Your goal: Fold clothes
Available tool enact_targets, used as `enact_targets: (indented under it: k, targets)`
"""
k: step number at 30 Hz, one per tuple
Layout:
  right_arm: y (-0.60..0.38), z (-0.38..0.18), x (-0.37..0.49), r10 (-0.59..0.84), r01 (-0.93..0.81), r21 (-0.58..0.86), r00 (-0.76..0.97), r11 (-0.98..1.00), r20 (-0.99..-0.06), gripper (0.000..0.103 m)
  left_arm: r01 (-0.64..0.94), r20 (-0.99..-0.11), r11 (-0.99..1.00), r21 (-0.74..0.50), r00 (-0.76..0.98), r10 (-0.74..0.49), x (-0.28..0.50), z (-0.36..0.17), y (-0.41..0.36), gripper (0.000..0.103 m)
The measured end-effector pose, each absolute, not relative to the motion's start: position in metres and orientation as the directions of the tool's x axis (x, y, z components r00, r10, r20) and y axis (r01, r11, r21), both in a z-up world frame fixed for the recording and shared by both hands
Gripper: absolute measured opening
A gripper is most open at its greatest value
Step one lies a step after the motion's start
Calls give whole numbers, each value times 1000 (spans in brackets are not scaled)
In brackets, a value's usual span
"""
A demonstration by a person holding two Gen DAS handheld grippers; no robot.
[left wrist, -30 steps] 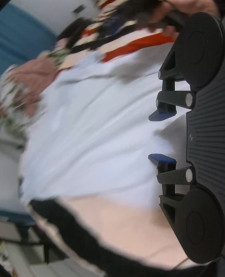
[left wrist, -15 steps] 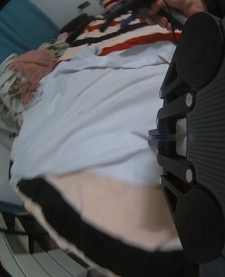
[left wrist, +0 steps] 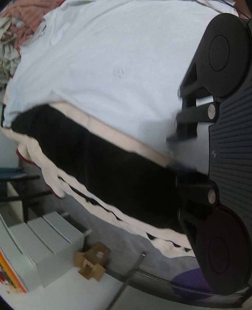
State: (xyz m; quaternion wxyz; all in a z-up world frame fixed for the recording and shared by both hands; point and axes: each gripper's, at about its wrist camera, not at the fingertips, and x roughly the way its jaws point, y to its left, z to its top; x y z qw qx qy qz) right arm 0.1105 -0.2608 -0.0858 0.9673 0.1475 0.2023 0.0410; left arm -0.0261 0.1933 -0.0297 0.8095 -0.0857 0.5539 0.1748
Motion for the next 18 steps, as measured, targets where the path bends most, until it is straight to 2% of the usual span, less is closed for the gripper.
enact_targets:
  k: [3, 10, 13, 18]
  targets:
    - [-256, -82, 107, 147, -43, 279, 919, 959, -366, 96, -302, -888, 953, 13, 434, 150, -21, -22, 168, 62]
    - [-247, -74, 96, 128, -56, 220, 936, 974, -327, 96, -159, -723, 981, -109, 691, 31, 5, 6, 102, 76]
    - [-248, -71, 92, 120, -55, 209, 944, 976, -308, 96, -78, -639, 989, -125, 769, -20, 25, 17, 65, 78]
    - [-243, -64, 86, 91, -50, 154, 959, 987, -268, 96, -11, -446, 994, -112, 894, -40, 33, 9, 14, 93]
